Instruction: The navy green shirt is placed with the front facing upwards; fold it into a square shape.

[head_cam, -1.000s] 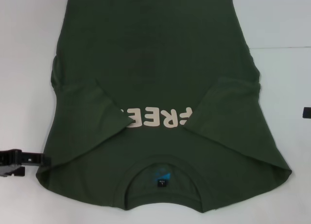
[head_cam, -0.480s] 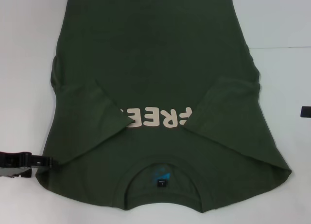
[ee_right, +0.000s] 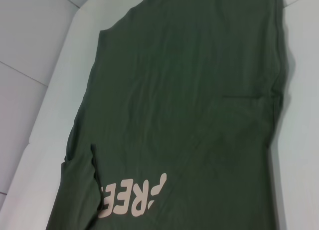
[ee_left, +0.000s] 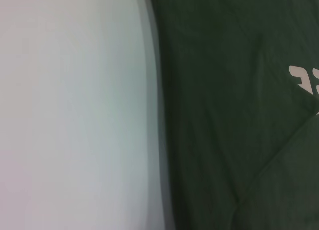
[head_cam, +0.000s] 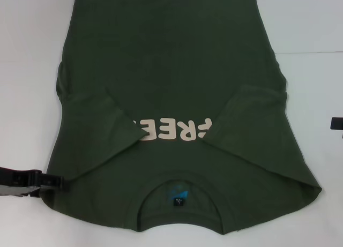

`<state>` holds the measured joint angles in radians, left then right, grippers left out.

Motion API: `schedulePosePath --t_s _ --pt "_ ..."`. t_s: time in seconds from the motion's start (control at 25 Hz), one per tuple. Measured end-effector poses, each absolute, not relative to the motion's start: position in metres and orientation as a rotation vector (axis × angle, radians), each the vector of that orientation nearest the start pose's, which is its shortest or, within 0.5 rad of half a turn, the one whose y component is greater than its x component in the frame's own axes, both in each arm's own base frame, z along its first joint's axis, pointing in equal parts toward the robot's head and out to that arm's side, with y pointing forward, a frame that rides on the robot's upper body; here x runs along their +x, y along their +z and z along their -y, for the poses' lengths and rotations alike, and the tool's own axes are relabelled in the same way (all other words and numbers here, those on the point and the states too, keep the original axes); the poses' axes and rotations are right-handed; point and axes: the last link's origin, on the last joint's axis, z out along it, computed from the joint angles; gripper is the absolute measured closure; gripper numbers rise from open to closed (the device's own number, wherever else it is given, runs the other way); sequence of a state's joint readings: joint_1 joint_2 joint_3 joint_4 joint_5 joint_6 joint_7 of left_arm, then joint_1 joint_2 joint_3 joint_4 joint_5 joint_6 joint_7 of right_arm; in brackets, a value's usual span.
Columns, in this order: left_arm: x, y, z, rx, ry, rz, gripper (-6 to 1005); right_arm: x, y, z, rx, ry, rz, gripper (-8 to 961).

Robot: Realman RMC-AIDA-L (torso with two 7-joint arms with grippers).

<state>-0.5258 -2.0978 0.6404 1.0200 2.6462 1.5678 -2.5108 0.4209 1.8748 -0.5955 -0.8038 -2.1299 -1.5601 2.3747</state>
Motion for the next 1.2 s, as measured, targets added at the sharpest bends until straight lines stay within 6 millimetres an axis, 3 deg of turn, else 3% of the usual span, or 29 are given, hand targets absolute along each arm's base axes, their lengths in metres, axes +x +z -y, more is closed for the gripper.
schedulePosePath --t_s 0.32,0.4,0.84,1.04,1.2 --pt "-0.3102 0.039 -0.3273 -2.158 0.031 1.79 161 0.3384 0.1167 -0.323 -2.06 0.579 -1.792 219" --pt "-0.3093 0.0372 -0.328 -2.169 0.039 1.776 367 0.3379 0.1165 -0.3229 -2.063 0.58 -1.793 219" --pt "-0.3075 0.0356 -0.3318 -2.17 0.047 1.747 605 0.3344 0.1179 -0.325 -2.078 0.586 -1.786 220" --pt "-0.3093 0.0372 -0.3327 -2.158 0.055 1.743 847 0.3324 0.1177 -0.3258 -2.09 0.587 -1.784 220" --pt "-0.3113 0.0372 -0.3331 -2.146 0.074 1.735 936 0.331 0.1174 -0.3266 -2.096 0.59 -1.782 219"
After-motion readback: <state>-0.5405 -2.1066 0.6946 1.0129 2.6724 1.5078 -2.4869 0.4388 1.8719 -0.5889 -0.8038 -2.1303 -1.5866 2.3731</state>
